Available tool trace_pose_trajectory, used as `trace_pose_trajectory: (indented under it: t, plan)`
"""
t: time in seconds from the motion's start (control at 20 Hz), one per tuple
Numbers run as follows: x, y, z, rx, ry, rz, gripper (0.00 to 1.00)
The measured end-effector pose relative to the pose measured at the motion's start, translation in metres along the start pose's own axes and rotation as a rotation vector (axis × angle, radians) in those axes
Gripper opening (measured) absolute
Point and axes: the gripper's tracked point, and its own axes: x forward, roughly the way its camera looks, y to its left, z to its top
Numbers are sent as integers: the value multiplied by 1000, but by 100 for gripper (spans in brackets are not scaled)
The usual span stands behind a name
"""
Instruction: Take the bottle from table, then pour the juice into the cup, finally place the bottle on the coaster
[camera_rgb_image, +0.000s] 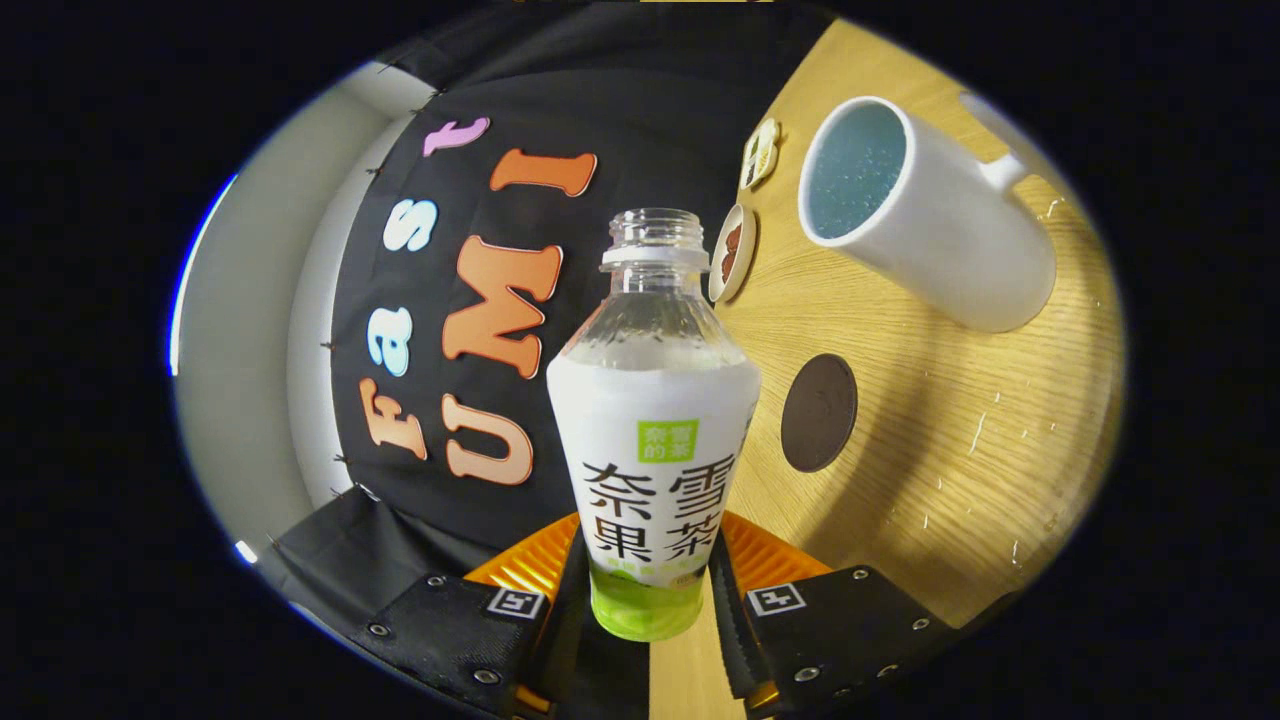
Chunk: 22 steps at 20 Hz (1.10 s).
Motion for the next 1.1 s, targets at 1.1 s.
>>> trace_pose_trajectory:
  t: [1.1]
  plan:
    - [-9,17,43,349,-62,16,59]
